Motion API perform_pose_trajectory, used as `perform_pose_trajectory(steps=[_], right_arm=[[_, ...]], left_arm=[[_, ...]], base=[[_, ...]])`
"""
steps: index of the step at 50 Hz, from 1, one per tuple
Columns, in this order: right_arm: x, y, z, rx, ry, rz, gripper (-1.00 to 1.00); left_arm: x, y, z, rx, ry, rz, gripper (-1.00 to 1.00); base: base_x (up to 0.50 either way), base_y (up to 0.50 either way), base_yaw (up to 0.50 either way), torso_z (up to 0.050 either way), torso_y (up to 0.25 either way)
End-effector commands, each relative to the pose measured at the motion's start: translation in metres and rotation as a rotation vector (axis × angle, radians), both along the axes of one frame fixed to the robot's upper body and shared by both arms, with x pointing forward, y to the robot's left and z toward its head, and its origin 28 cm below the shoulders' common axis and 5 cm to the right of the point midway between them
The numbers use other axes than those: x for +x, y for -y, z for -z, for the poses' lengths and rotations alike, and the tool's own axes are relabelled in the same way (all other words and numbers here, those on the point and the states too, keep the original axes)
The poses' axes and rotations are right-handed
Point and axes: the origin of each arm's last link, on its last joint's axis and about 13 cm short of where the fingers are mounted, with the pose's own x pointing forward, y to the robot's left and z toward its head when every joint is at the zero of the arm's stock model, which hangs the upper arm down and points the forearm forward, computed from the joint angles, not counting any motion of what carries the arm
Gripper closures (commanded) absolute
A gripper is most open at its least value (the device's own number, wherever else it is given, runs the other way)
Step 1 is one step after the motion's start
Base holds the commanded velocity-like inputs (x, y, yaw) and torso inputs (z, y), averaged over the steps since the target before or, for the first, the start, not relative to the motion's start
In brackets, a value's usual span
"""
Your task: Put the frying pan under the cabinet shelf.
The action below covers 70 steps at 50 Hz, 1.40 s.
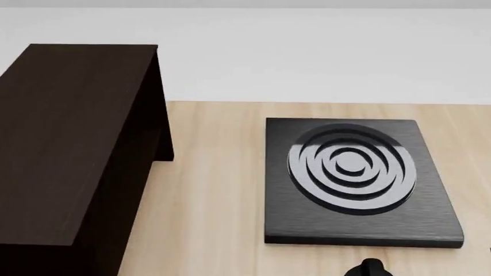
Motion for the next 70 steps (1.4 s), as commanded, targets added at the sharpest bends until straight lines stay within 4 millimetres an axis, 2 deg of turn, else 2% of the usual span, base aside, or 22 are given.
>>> perform_pose_trajectory(steps=[1, 16, 50, 70], right_arm=[[-0.014, 0.002, 0.016, 0.017, -0.023, 0.013, -1.00], [-0.029, 0.007, 0.032, 0.059, -0.035, 0.031, -1.00], [-0.042, 0.015, 0.053, 0.095, -0.067, 0.061, -1.00], [-0.046, 0.015, 0.060, 0.112, -0.072, 0.061, -1.00]], left_arm=[[-0.001, 0.000, 0.000, -0.002, 0.002, 0.002, -1.00], [-0.001, 0.000, 0.000, 0.000, 0.002, 0.003, -1.00], [0.000, 0.002, -0.001, 0.027, 0.012, -0.014, -1.00], [-0.007, 0.003, -0.006, 0.033, 0.024, -0.019, -1.00]], base=[[0.00, 0.00, 0.00, 0.000, 0.000], [0.00, 0.00, 0.00, 0.000, 0.000], [0.00, 0.00, 0.00, 0.000, 0.000], [0.00, 0.00, 0.00, 0.007, -0.146]])
